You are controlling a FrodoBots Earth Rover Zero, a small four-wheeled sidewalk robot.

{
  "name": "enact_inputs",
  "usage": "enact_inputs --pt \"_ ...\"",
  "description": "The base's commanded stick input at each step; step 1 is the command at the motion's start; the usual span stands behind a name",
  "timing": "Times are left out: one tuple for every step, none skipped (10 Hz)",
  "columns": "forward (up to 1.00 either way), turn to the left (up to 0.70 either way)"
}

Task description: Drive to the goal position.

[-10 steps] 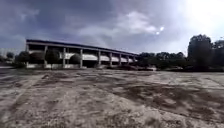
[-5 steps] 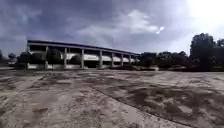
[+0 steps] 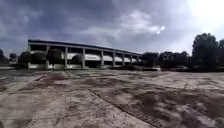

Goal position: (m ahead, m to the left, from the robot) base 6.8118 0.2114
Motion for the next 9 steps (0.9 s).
enact_inputs --pt "0.70 0.00" --pt "0.70 0.00" --pt "0.70 0.00" --pt "0.70 0.00" --pt "0.70 0.00" --pt "0.70 0.00" --pt "0.70 0.00" --pt "0.70 0.00" --pt "0.70 0.00"
